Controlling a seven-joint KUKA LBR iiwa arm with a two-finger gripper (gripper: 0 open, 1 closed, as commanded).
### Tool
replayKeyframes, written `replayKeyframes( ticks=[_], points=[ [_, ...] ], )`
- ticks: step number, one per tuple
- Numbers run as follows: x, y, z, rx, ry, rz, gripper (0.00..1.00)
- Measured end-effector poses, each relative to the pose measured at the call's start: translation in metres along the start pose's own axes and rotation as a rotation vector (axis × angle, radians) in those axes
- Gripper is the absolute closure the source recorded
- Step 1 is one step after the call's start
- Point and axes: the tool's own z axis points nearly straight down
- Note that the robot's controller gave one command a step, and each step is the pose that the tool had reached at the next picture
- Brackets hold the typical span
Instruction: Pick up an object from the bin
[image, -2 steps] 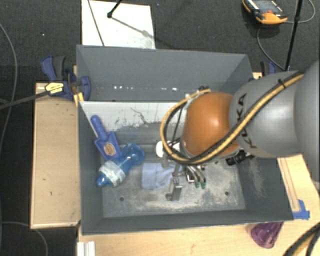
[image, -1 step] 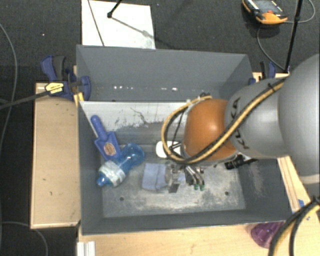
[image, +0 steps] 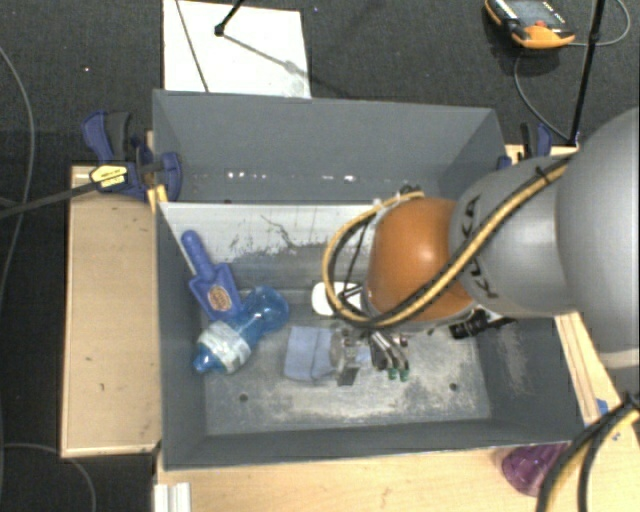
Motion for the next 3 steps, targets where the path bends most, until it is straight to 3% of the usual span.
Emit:
replayKeyframes(
  ticks=[1,2,3],
  points=[
    [-0.013,0.003,-0.048,0.001,0.005,-0.043,1.00],
    [-0.023,-0.004,0.000,-0.001,-0.003,-0.021,0.00],
    [-0.023,-0.005,0.003,-0.001,-0.001,-0.018,0.00]
  ],
)
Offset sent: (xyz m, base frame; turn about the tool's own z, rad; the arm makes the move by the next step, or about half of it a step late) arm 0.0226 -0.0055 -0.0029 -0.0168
